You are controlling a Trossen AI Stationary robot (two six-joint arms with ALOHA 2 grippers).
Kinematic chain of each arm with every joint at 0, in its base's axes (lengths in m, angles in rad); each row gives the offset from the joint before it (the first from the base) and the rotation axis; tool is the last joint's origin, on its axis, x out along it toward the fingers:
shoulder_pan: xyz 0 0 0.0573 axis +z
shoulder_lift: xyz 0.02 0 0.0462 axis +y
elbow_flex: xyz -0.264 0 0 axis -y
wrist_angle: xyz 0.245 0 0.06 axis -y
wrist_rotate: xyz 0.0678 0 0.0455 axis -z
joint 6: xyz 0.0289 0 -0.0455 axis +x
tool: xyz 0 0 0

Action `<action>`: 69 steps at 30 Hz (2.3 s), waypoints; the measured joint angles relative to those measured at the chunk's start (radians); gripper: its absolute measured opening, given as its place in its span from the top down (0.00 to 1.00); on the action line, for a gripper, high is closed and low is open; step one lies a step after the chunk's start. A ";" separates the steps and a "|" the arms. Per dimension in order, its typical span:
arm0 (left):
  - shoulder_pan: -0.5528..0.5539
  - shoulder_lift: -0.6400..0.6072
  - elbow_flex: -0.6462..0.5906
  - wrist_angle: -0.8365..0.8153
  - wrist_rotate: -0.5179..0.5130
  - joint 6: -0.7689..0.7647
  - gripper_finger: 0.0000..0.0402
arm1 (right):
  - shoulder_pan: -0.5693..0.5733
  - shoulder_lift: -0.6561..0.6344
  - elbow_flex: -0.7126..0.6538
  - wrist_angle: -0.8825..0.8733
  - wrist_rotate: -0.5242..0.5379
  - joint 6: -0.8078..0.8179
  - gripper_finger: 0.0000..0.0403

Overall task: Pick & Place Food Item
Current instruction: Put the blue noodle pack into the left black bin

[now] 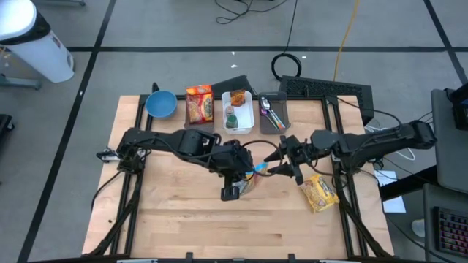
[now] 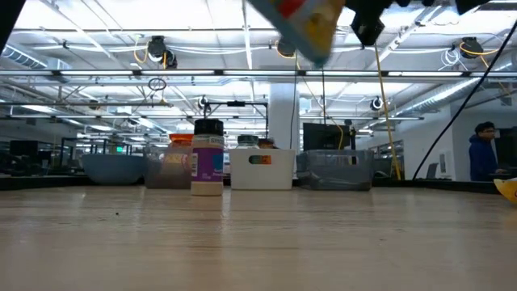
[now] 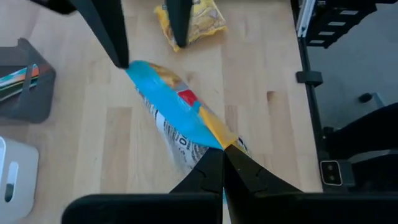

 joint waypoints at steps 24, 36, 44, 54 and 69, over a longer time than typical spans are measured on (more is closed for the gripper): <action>-0.004 0.000 -0.001 0.039 0.049 0.043 1.00 | -0.058 0.103 0.000 0.136 -0.122 0.013 0.47; 0.026 0.000 -0.001 0.033 0.043 0.057 1.00 | -0.057 0.103 0.000 0.143 -0.183 0.069 0.47; 0.036 0.000 -0.001 0.028 0.043 0.058 1.00 | -0.056 0.103 0.000 0.158 -0.184 0.080 0.50; 0.042 0.000 -0.001 -0.018 0.025 0.048 1.00 | -0.056 0.103 0.000 0.179 -0.207 0.079 0.62; 0.067 0.000 -0.001 -0.016 0.024 0.048 1.00 | -0.056 0.103 0.000 0.146 -0.211 0.079 0.70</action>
